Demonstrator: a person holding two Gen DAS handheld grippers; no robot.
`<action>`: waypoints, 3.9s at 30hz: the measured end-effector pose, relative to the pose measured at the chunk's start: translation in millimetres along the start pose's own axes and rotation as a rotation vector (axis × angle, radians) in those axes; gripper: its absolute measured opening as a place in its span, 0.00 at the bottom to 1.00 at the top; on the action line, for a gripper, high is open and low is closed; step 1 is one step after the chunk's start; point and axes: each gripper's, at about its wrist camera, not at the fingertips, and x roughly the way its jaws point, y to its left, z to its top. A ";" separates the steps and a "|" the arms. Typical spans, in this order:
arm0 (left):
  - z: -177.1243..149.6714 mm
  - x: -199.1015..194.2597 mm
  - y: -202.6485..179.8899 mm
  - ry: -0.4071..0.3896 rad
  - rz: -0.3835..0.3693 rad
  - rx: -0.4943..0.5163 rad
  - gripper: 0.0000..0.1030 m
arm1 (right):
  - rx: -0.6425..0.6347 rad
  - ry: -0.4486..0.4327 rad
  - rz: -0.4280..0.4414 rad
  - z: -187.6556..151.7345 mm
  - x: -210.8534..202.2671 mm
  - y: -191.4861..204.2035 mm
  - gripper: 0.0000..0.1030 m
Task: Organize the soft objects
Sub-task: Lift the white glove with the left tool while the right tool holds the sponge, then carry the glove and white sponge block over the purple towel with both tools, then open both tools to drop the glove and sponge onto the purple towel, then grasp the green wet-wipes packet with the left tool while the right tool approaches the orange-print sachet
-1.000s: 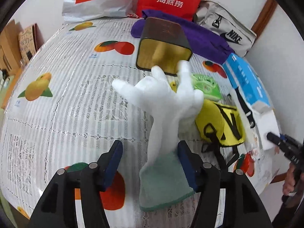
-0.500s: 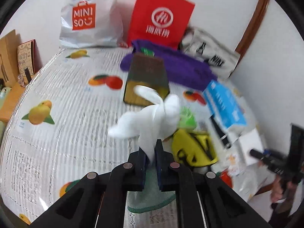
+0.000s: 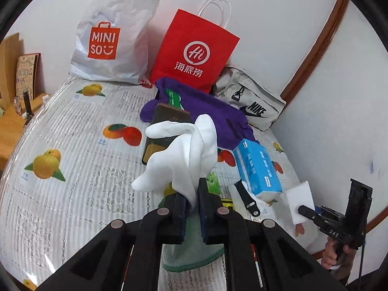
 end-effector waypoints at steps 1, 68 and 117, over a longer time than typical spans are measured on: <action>1.9 0.2 -1.1 -0.003 0.008 0.004 0.09 | 0.002 -0.002 0.001 2.7 0.1 -0.3 0.30; 186.2 270.5 -40.6 0.212 0.071 0.183 0.09 | 0.064 0.165 -0.009 202.3 219.0 -85.9 0.31; 37.4 122.8 -53.0 0.244 0.131 0.121 0.74 | -0.005 0.097 0.002 52.9 45.2 2.4 0.52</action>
